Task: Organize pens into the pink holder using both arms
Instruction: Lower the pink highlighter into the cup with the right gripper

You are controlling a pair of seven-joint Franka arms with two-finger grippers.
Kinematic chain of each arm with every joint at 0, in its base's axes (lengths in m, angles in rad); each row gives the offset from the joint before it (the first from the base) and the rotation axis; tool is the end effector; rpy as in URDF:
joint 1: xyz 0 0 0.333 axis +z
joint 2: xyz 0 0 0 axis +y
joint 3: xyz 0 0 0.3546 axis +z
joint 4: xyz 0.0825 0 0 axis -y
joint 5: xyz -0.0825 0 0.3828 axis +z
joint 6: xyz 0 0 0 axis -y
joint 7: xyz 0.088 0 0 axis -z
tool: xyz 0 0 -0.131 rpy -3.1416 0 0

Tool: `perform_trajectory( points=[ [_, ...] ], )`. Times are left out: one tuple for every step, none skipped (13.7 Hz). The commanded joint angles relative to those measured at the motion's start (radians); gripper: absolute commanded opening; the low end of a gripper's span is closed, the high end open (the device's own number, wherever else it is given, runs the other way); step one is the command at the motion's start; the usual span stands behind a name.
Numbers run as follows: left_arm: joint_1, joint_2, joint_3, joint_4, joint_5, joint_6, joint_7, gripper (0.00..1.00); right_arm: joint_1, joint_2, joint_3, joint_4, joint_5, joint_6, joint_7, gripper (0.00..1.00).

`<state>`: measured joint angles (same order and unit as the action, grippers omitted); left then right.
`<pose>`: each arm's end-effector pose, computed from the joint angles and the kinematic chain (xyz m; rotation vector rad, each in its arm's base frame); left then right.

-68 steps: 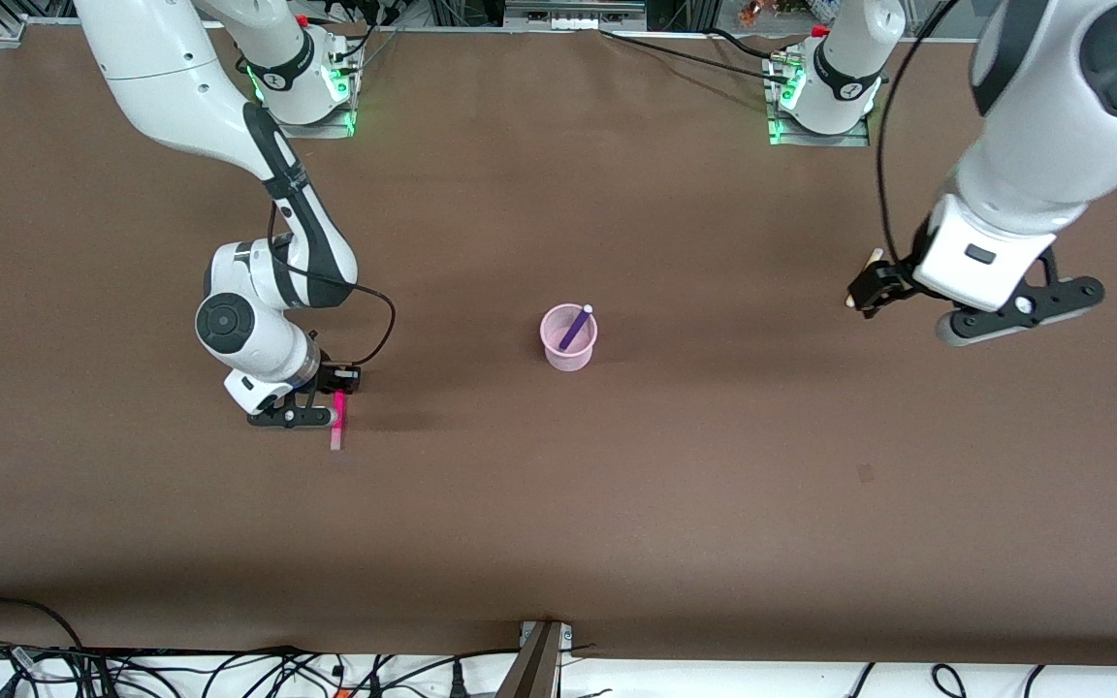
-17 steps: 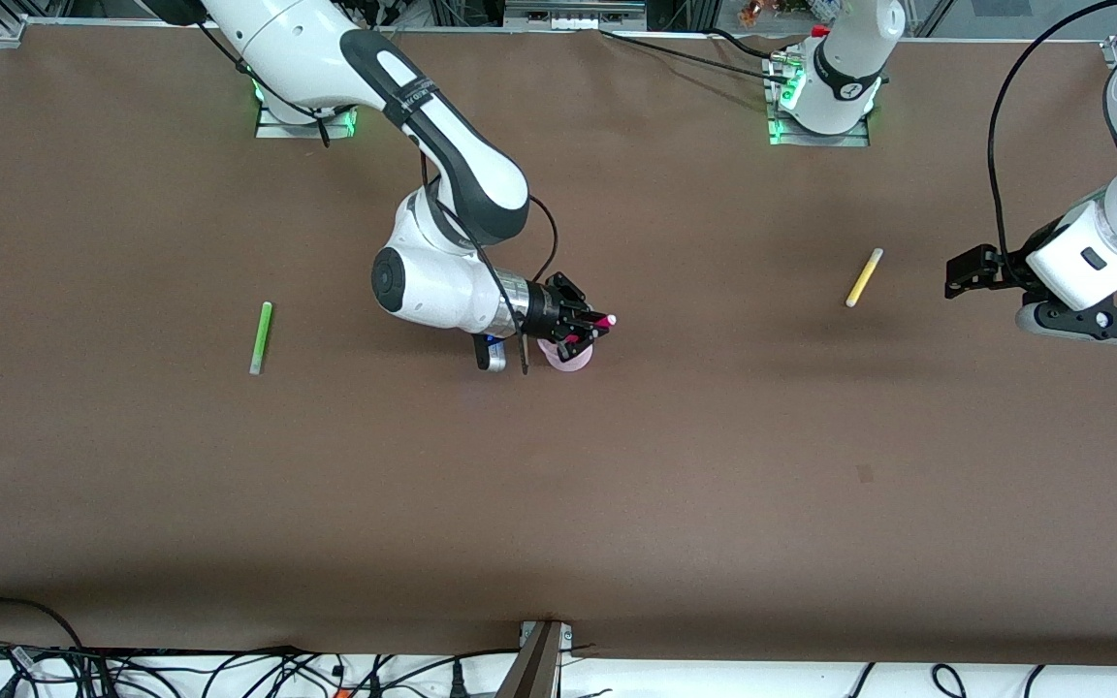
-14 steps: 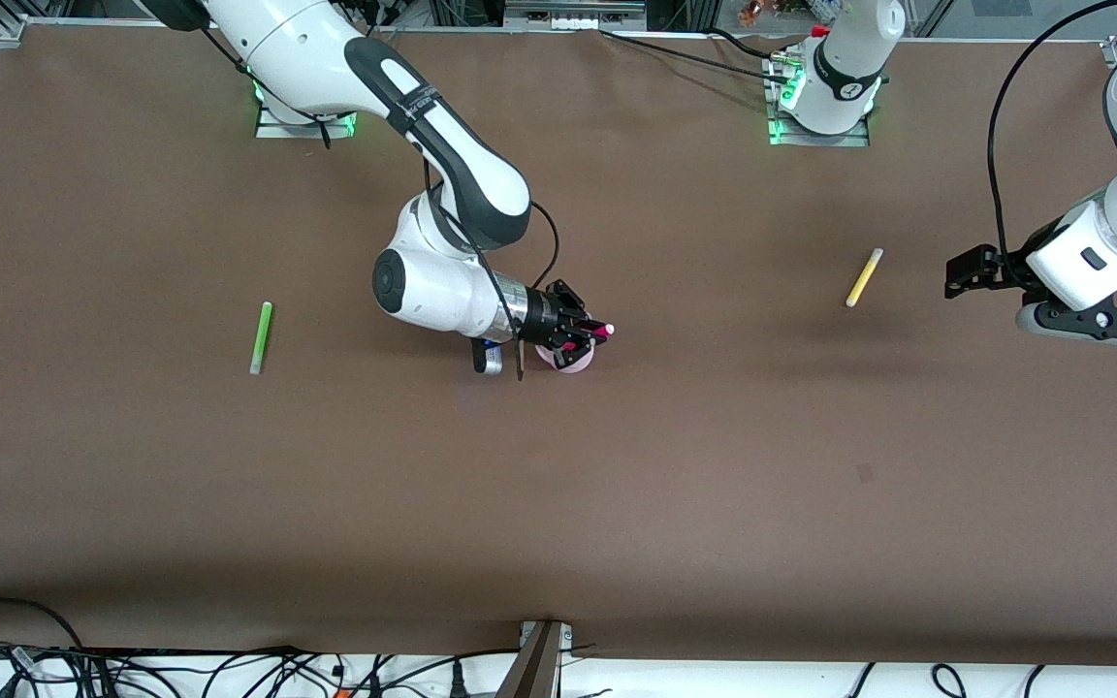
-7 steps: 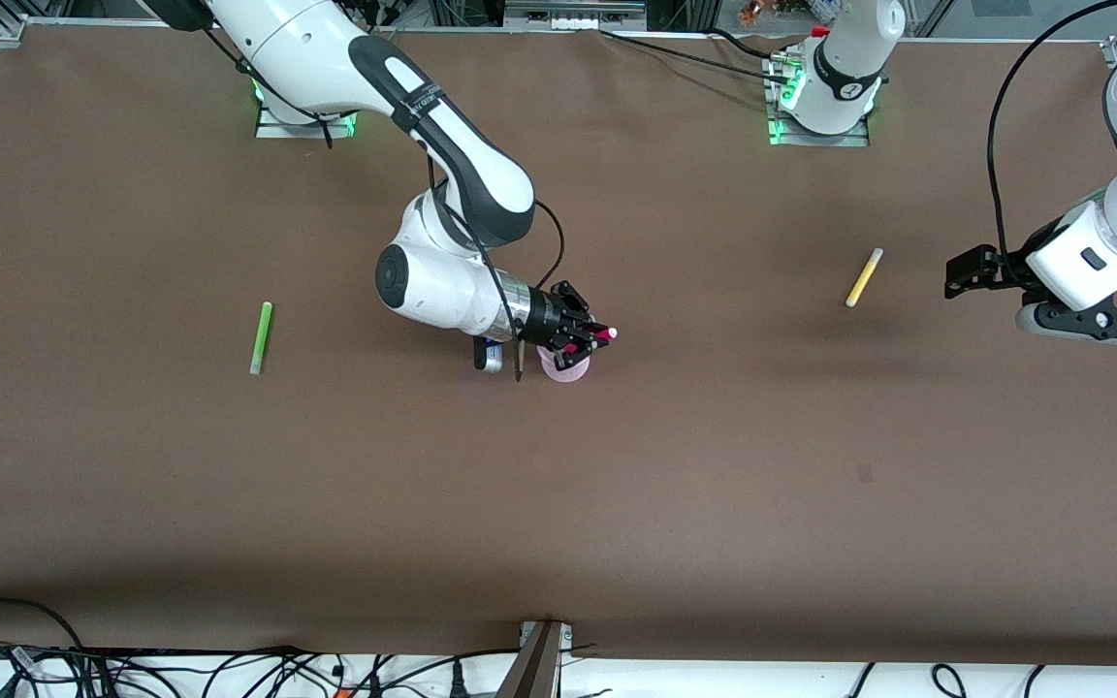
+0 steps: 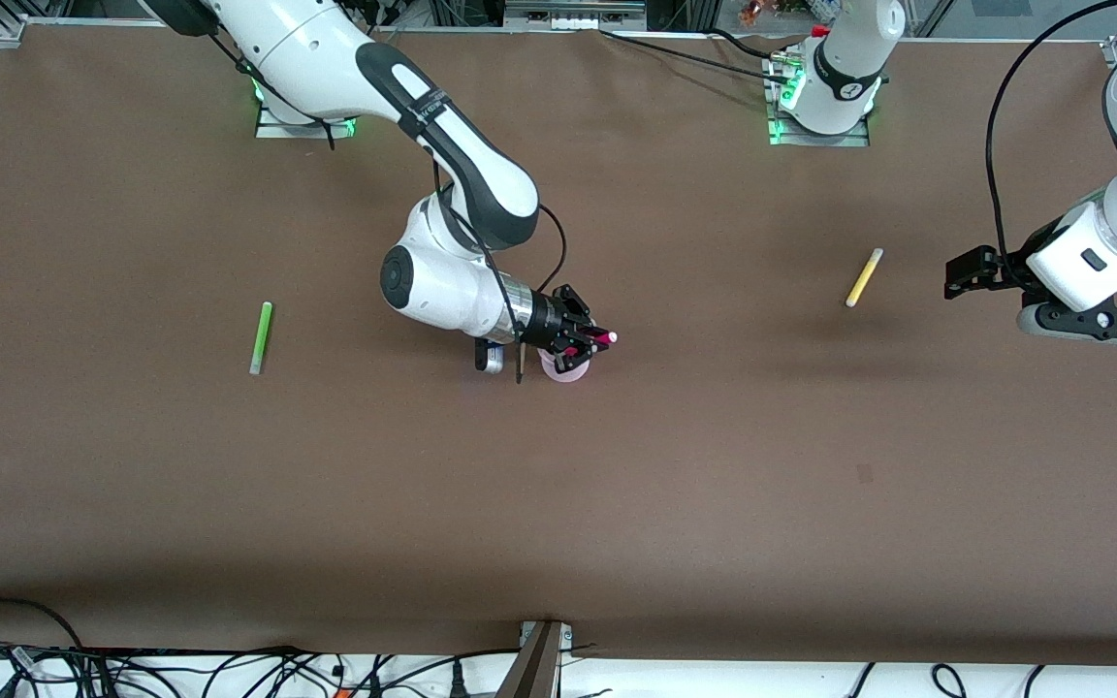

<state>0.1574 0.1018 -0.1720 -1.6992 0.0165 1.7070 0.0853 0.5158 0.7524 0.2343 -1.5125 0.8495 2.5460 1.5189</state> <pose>0.5847 -0.0026 0.5325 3.1296 -0.1611 -0.1448 0.5886 0.4991 0.2644 -1.8341 1.7381 0.7141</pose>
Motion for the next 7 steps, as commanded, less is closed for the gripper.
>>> perform_trajectory(
  points=[
    [0.004,-0.011,-0.004,-0.004,-0.009,0.0,-0.013,1.0,-0.003,0.022,0.0,0.029,0.009,0.011,-0.011,0.44],
    [0.004,-0.011,-0.004,-0.004,-0.009,0.0,-0.013,1.0,-0.003,0.021,0.0,0.029,0.006,0.013,-0.011,0.72],
    [0.004,-0.011,-0.004,-0.004,-0.009,0.0,-0.013,1.0,-0.005,0.018,-0.001,0.031,0.003,0.011,-0.009,1.0],
    [0.004,-0.011,-0.004,-0.004,-0.009,0.0,-0.013,1.0,-0.008,0.013,-0.003,0.032,0.003,0.011,-0.008,1.0],
    [0.004,-0.011,-0.004,-0.004,-0.009,0.002,-0.013,1.0,-0.022,0.009,-0.003,0.034,0.003,0.005,-0.003,1.0],
    [0.004,-0.011,-0.004,-0.004,-0.009,0.002,-0.013,1.0,-0.031,-0.011,-0.003,0.034,0.002,0.002,-0.005,1.0],
    [0.004,-0.011,-0.004,-0.004,-0.009,0.002,-0.013,1.0,-0.031,-0.015,-0.003,0.034,-0.006,0.002,-0.006,1.0]
  ],
)
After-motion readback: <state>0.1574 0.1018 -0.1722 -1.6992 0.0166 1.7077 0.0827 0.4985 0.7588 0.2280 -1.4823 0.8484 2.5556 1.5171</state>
